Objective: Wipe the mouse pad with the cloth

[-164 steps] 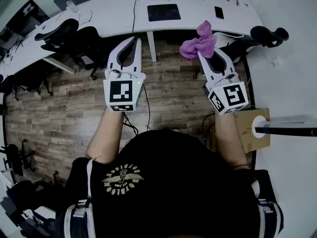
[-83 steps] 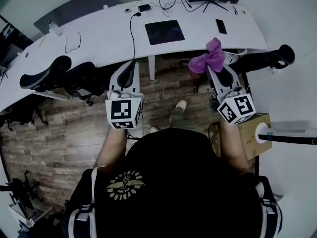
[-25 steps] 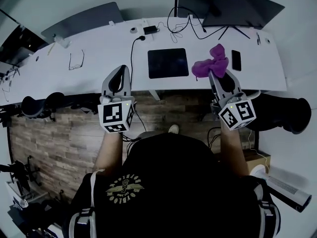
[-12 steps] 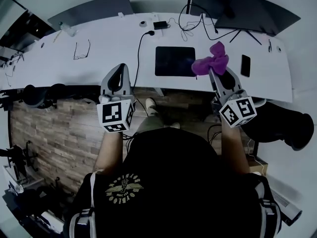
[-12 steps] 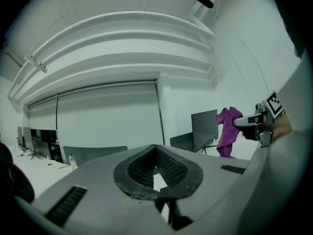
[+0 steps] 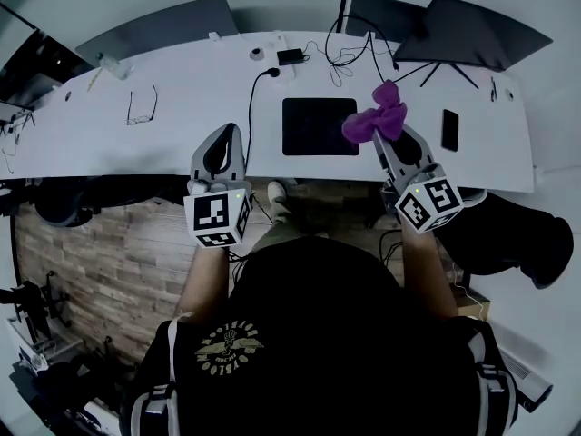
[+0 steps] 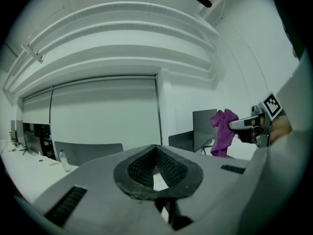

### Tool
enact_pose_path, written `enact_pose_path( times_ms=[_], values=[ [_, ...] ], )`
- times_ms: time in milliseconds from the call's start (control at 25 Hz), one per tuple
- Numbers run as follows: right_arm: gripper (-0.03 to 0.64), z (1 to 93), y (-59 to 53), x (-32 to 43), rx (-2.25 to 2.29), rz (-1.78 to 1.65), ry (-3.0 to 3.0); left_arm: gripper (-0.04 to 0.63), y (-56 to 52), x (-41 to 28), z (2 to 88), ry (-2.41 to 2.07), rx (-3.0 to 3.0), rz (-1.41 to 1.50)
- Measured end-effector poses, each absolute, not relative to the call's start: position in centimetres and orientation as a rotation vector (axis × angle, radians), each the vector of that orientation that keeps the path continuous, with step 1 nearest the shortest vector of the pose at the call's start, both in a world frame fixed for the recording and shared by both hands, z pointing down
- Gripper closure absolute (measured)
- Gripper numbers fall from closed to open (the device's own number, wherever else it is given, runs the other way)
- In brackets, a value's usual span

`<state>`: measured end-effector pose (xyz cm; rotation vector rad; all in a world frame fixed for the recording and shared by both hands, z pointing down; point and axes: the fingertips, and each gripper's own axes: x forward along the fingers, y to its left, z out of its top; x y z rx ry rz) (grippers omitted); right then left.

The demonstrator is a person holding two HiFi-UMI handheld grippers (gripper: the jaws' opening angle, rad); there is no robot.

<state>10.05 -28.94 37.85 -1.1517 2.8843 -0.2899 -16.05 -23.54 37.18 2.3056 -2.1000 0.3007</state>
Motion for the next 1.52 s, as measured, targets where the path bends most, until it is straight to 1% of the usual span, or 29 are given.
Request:
enact_pose_path(
  times_ms=[320,880,1360,1520],
  values=[
    [0.527,42.4,-32.6,6.7,-1.126,-0.429,2.956,0.594,-28.1,-18.1,39.3,-2.055,2.290,0.358],
    [0.526,51.5,-36.7,-1.3,-1.012,-0.705,3.113,0.594,-32.5,-22.1,44.8,-1.972,2.218,0.443],
    [0.526,59.7,-39.8,-6.5,-0.952,-0.930,3.222,0.594,-35.8,-23.0,49.2,-1.871,2.197,0.456],
    [0.526,62.9,-40.9,-7.8,-0.948,-1.016,3.228,0.594,-36.2,-23.2,49.4,-1.851,2.207,0.451]
  ],
)
